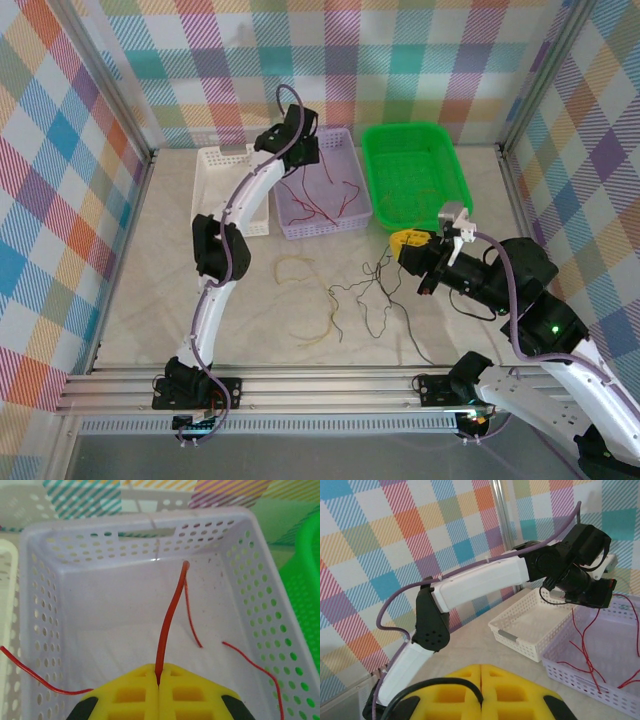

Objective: Untangle the cables

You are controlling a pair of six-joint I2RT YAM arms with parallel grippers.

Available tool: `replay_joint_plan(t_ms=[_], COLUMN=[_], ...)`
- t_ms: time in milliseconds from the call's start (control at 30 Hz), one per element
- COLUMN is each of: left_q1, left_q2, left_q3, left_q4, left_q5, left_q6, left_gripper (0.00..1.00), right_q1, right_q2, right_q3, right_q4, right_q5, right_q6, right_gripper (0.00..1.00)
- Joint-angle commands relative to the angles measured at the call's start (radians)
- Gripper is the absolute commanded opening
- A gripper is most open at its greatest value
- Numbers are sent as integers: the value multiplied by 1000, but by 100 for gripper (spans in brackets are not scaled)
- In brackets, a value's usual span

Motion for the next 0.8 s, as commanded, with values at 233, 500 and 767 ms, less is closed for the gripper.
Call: replay_joint_plan(t_ms=[233, 500, 767], left_q1=[91, 76, 51], left_q2=[-53, 38, 89], left_q3=[71, 55, -14], left_q4=[29, -14, -3], left_q5=[109, 53, 67], left_q6=[-157, -120, -93], left_gripper=[0, 0, 0], right_q1=[3, 3, 3], right_q2=[-6, 4, 13], right_q3=[13, -4, -25], right_q4=[23, 38, 47], right_q5=[-28, -42, -52], right_q6=[29, 38, 52], right_gripper=[0, 0, 0])
